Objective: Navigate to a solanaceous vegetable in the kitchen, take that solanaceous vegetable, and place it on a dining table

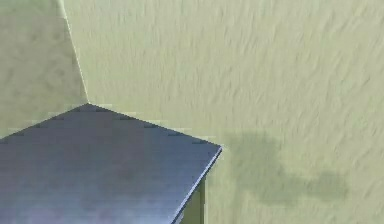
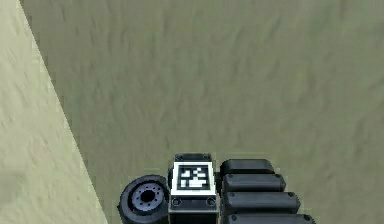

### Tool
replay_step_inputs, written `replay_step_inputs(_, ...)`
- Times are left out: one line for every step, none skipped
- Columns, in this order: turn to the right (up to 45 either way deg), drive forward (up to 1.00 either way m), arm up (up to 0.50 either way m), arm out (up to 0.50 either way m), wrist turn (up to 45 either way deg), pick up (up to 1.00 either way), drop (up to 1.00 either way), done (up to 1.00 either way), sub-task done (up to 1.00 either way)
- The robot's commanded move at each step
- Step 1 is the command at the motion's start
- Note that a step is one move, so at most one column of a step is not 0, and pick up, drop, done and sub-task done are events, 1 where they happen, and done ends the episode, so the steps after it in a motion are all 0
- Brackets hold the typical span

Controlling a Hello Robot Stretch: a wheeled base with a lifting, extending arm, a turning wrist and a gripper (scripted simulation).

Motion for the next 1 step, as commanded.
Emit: replay_step_inputs(42.0,0.0,0.0,0.0,0.0,0.0,0.0,0.0,0.0)
